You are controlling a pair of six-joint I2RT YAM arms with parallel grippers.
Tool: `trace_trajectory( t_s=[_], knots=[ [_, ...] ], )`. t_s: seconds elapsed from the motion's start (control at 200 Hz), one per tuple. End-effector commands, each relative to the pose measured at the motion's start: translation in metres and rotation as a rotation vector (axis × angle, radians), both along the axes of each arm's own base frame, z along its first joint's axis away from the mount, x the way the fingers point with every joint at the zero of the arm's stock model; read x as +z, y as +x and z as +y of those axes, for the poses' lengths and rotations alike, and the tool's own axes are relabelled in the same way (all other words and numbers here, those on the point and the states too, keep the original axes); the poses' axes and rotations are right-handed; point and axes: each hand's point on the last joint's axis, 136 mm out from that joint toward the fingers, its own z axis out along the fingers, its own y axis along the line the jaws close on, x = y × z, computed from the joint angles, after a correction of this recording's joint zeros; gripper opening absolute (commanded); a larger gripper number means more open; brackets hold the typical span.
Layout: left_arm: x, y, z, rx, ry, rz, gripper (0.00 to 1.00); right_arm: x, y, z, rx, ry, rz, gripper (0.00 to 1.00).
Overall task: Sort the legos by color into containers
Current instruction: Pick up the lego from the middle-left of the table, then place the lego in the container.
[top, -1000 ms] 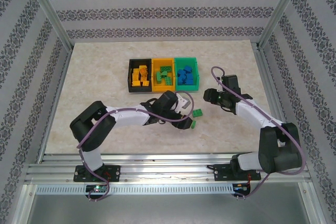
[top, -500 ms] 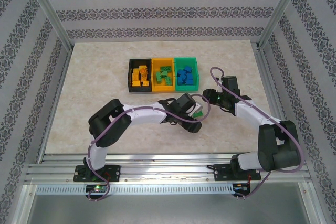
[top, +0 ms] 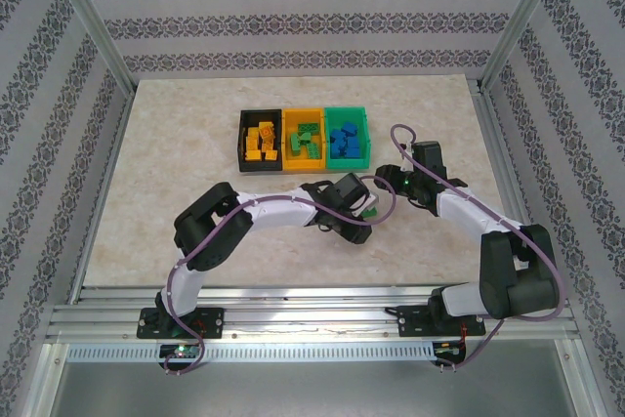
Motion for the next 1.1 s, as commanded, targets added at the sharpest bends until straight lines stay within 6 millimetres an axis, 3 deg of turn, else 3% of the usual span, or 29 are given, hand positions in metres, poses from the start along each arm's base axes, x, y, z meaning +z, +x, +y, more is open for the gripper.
trace_trajectory(
  t_s=[0.0, 0.1, 0.21, 0.36, 0.445, 0.575, 0.809, 0.904, 0.994, 1.099],
  knots=[
    [-0.001, 0.004, 0.008, 0.035, -0.025, 0.039, 0.38, -0.003, -0.002, 0.002, 0.010, 0.026, 0.007, 0.48],
    [0.012, 0.014, 0.022, 0.063, -0.043, 0.019, 0.38, -0.004, -0.003, 0.002, 0.011, 0.026, 0.009, 0.48],
    [0.033, 0.034, 0.049, 0.110, -0.041, -0.031, 0.38, -0.005, -0.003, 0.003, 0.012, 0.032, 0.014, 0.48],
    [0.063, 0.078, 0.097, 0.208, -0.034, -0.093, 0.38, -0.004, -0.002, 0.007, 0.020, 0.046, 0.016, 0.48],
    [0.070, 0.106, 0.127, 0.282, -0.008, -0.117, 0.38, -0.005, -0.007, 0.010, 0.032, 0.046, 0.022, 0.48],
    [0.077, 0.153, 0.156, 0.376, -0.008, -0.127, 0.39, -0.011, -0.019, 0.016, 0.045, 0.021, 0.040, 0.48],
    [0.093, 0.230, 0.174, 0.443, 0.000, -0.174, 0.44, -0.021, -0.048, 0.031, 0.096, -0.065, 0.082, 0.48],
    [0.098, 0.253, 0.179, 0.461, 0.057, -0.207, 0.58, -0.027, -0.055, 0.032, 0.102, -0.088, 0.099, 0.48],
    [0.101, 0.262, 0.183, 0.464, 0.107, -0.212, 0.66, -0.031, -0.061, 0.033, 0.104, -0.091, 0.115, 0.50],
    [0.106, 0.256, 0.179, 0.444, 0.080, -0.212, 0.71, -0.036, -0.065, 0.032, 0.101, -0.107, 0.142, 0.52]
  ],
)
